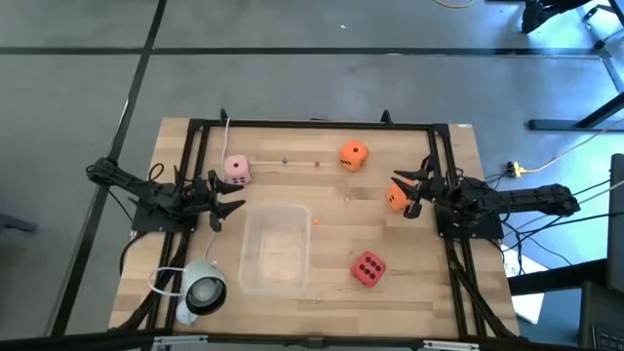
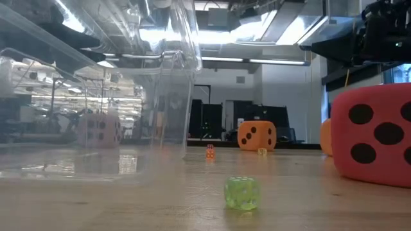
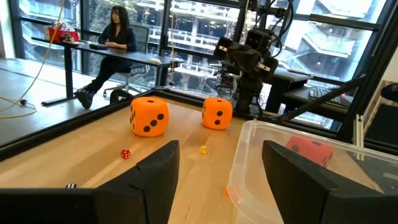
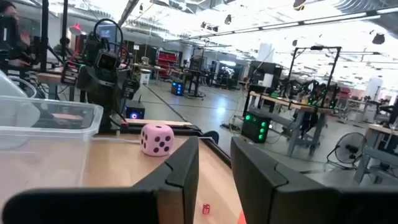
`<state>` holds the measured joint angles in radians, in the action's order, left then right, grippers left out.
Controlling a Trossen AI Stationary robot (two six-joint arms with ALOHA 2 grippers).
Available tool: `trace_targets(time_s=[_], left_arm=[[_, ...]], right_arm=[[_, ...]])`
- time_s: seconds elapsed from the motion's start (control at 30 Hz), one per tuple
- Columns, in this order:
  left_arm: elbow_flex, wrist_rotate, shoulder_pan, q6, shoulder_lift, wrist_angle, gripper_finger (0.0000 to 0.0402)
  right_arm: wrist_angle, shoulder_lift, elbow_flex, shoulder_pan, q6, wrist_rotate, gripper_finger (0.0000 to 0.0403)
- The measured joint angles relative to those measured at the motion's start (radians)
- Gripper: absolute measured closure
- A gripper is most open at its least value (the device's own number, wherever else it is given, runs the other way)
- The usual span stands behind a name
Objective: Pick & Place Dice
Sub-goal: Put the bottom large orange die in the bin
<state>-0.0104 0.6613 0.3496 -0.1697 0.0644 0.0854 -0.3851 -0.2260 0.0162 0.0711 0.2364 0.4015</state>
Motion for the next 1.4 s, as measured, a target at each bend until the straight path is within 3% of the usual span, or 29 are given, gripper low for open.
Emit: trace_targets(time_s=[0.13, 0.37, 0.63, 0.87, 1.1, 1.4], left_arm=[[0.0, 0.0, 0.0, 0.0, 0.0, 0.0, 0.0178], [0.0, 0.001, 0.0, -0.001, 0.0, 0.002, 0.0178], [0.0, 0.057, 0.0, -0.152, 0.0, 0.067, 0.0178], [0.0, 0.057, 0.0, -0.17, 0.0, 0.267, 0.0178], [-0.001, 0.084, 0.0, -0.128, 0.0, 0.401, 0.0178], [-0.001, 0.132, 0.0, -0.279, 0.0, 0.459, 0.0178]], right_arm=[[-0.018, 0.0, 0.0, 0.0, -0.027, -0.001, 0.0309], [-0.026, 0.0, 0.0, 0.0, -0.21, 0.026, 0.0309], [-0.032, 0.0, 0.0, 0.0, -0.705, 0.029, 0.0309], [-0.035, 0.0, 0.0, 0.0, -0.879, 0.029, 0.0309], [-0.109, 0.0, 0.0, -0.002, -0.988, 0.103, 0.0309], [-0.112, 0.0, 0.001, -0.005, -0.925, 0.135, 0.0309]])
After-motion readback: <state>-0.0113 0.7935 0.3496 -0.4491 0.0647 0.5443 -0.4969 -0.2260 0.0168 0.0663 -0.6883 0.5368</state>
